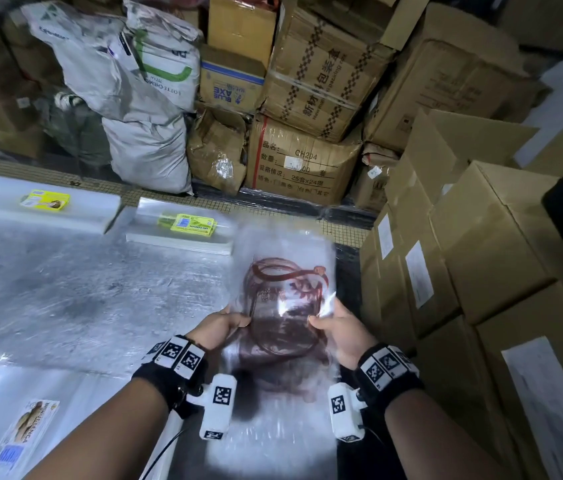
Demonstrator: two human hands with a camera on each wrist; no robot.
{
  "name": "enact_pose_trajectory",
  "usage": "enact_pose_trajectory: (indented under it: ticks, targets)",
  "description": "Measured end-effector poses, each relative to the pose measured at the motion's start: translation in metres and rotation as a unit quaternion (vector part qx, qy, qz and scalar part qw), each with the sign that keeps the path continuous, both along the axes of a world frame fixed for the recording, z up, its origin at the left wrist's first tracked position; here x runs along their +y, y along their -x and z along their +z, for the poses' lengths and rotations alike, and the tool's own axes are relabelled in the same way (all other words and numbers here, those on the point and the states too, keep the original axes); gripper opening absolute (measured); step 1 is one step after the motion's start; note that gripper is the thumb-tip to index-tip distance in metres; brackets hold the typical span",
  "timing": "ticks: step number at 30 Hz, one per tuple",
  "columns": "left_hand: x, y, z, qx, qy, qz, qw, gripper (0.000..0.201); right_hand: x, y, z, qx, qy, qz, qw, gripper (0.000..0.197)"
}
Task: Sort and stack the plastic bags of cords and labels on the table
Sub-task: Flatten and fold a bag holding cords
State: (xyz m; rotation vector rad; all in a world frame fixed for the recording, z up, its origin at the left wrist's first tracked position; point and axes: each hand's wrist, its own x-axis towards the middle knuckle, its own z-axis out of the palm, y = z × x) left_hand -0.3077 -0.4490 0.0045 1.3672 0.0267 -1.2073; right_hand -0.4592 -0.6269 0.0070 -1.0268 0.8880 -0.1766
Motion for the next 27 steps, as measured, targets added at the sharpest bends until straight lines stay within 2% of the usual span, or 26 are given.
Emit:
enact_pose_trajectory:
  ticks: [3, 7, 10, 14, 15, 18, 19, 23, 25, 27]
  targets:
    - [0.002, -0.001, -0.006, 0.005, -0.064, -0.014, 0.998, 0.025, 0.0, 0.0, -0.006, 0.018, -0.03, 0.012, 0.999, 0.067]
    - [0.003, 0.005, -0.007, 0.082, -0.052, -0.013, 0.995, 0.036, 0.001, 0.003, -0.015, 0.068, -0.083, -0.019, 0.994, 0.043]
    - [0.008, 0.004, -0.01, 0.107, -0.053, -0.003, 0.993, 0.028, 0.0, 0.009, -0.01, 0.074, -0.134, -0.005, 0.988, 0.034]
    - [0.01, 0.005, -0.019, 0.124, -0.045, 0.004, 0.991, 0.037, 0.0, 0.016, -0.006, 0.08, -0.135, 0.015, 0.988, 0.018]
    - [0.011, 0.006, -0.021, 0.133, -0.046, 0.007, 0.99, 0.044, 0.001, 0.017, -0.007, 0.086, -0.12, 0.023, 0.989, 0.022]
    - [0.013, 0.007, -0.021, 0.141, -0.033, 0.012, 0.989, 0.054, 0.0, 0.018, -0.016, 0.111, -0.054, 0.052, 0.991, 0.069]
    - [0.014, 0.009, -0.015, 0.15, -0.024, 0.006, 0.988, 0.054, -0.001, 0.019, -0.02, 0.103, -0.04, 0.057, 0.992, 0.075]
    - [0.016, 0.01, -0.003, 0.165, 0.032, 0.006, 0.986, 0.029, 0.002, 0.022, -0.023, 0.058, -0.032, 0.06, 0.996, 0.066]
    - [0.019, 0.013, 0.002, 0.169, 0.053, 0.004, 0.984, 0.03, 0.006, 0.022, -0.019, 0.053, -0.031, 0.059, 0.996, 0.06]
    - [0.021, 0.016, 0.004, 0.173, 0.075, -0.003, 0.982, 0.033, 0.006, 0.022, -0.02, 0.075, -0.028, 0.041, 0.996, 0.065]
